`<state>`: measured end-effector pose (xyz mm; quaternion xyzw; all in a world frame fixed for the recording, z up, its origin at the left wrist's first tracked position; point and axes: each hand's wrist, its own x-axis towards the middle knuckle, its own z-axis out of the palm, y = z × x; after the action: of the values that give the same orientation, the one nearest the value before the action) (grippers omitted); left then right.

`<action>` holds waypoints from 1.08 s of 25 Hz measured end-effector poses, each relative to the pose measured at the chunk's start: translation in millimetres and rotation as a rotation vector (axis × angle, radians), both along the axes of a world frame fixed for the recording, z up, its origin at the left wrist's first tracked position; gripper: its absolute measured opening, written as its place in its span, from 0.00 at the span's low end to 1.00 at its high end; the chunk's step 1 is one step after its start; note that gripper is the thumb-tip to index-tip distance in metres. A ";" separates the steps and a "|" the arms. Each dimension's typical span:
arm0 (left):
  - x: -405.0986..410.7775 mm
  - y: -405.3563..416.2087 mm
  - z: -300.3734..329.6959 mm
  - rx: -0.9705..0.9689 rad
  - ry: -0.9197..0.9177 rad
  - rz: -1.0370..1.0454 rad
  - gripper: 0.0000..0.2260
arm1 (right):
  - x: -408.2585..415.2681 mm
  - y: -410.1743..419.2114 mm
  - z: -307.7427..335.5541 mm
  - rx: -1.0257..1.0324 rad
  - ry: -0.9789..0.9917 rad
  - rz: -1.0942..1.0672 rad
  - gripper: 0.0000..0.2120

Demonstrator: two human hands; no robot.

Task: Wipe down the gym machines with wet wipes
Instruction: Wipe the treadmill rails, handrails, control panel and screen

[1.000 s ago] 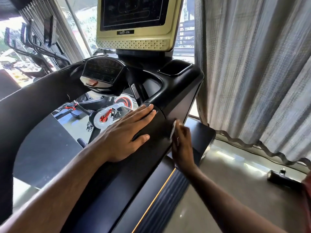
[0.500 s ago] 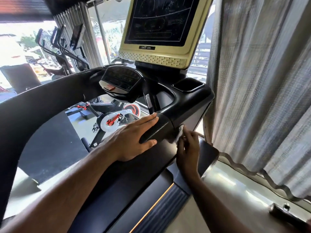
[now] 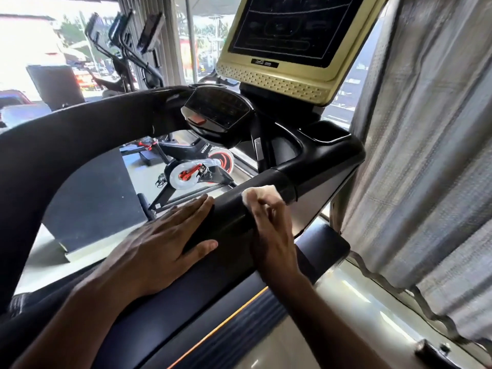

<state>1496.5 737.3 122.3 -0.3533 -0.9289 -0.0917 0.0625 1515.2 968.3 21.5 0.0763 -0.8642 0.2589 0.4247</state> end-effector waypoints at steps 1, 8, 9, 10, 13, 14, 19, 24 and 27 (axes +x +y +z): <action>3.6 -6.8 -3.3 -0.020 0.012 0.009 0.37 | 4.3 -1.7 -0.8 0.071 -0.016 0.048 0.23; 14.4 -21.9 -8.5 -0.050 0.028 0.051 0.32 | -7.6 47.8 17.5 0.081 0.099 -0.252 0.20; 15.1 -20.4 -7.0 -0.040 0.023 0.051 0.32 | -5.2 32.2 14.8 0.065 0.098 -0.128 0.22; 15.9 -20.5 -6.2 -0.031 0.022 0.057 0.32 | -0.5 12.3 12.7 0.051 0.077 -0.004 0.24; 20.4 -18.8 -1.3 -0.032 0.015 0.081 0.32 | 13.1 -17.8 14.7 0.146 -0.050 0.158 0.25; 21.6 -17.8 0.1 -0.039 0.019 0.087 0.32 | 10.0 -9.7 24.0 0.231 -0.064 0.147 0.26; 16.5 -24.5 -5.2 -0.051 0.011 0.052 0.33 | -43.0 48.1 94.3 0.471 -0.342 0.000 0.26; 25.8 -52.1 -8.4 -0.009 -0.035 0.050 0.35 | -35.6 26.4 106.1 0.588 -0.442 0.261 0.28; 33.4 -67.4 -13.4 -0.006 -0.073 0.074 0.35 | -51.9 46.5 121.2 0.562 -0.476 0.344 0.25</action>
<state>1529.9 669.9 109.0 -0.3152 -0.9433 -0.0994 0.0311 1463.3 1014.8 142.7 0.2707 -0.9501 0.0901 0.1260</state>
